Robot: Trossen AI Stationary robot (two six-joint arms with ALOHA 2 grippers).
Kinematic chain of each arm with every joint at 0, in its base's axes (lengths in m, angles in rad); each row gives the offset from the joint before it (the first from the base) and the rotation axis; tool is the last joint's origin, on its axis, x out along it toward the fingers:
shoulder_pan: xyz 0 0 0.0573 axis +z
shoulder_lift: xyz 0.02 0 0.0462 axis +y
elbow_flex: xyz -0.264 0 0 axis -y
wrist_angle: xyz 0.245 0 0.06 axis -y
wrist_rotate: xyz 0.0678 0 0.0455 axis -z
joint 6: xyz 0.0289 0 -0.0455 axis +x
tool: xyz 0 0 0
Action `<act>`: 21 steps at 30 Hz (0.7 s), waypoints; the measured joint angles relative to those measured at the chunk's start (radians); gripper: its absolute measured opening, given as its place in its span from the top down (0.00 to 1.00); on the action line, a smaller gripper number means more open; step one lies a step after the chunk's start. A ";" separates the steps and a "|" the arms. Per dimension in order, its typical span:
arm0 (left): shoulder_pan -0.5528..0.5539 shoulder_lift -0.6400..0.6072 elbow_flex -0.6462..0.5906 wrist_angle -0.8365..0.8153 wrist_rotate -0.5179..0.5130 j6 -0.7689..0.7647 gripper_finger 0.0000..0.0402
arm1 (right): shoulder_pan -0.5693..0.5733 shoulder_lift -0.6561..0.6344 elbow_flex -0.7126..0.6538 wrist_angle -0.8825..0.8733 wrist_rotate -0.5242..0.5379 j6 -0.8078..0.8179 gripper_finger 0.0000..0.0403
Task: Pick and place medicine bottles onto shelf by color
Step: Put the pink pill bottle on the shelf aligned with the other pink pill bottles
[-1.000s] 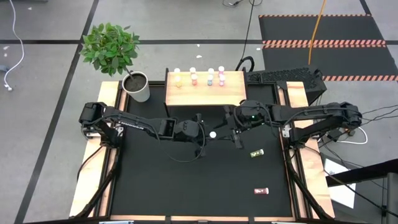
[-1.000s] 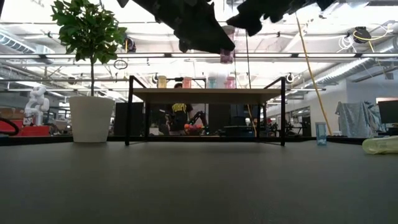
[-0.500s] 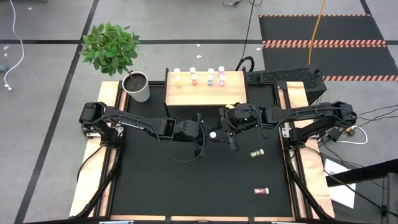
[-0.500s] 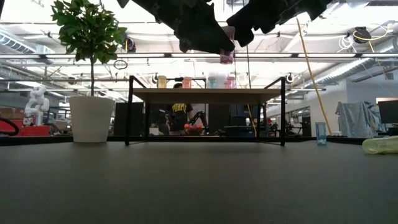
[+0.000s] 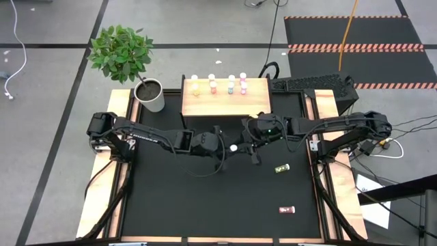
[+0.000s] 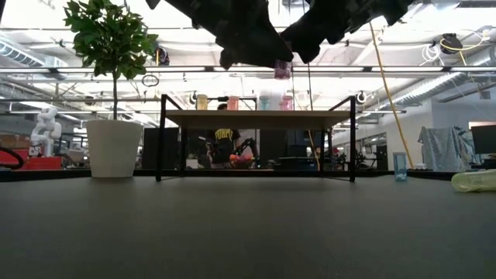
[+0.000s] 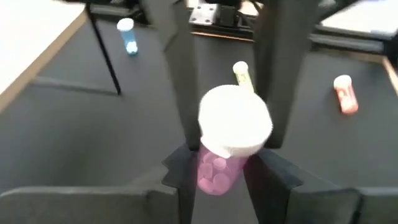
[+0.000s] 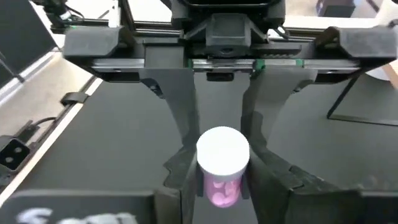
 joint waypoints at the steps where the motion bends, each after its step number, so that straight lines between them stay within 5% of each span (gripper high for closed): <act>1: 0.001 0.000 0.000 0.000 -0.002 -0.043 0.68 | 0.000 0.000 0.000 0.000 0.013 0.000 0.73; 9: 0.004 -0.006 0.000 -0.021 -0.019 -0.164 0.32 | -0.077 -0.028 -0.001 -0.007 0.041 0.001 0.71; 14: 0.005 -0.070 0.000 -0.253 0.007 -0.234 0.12 | -0.216 -0.079 0.028 0.002 0.065 -0.017 0.71; 21: 0.041 -0.135 0.000 -0.432 -0.005 -0.178 0.01 | -0.478 -0.052 0.126 -0.081 0.059 -0.037 0.70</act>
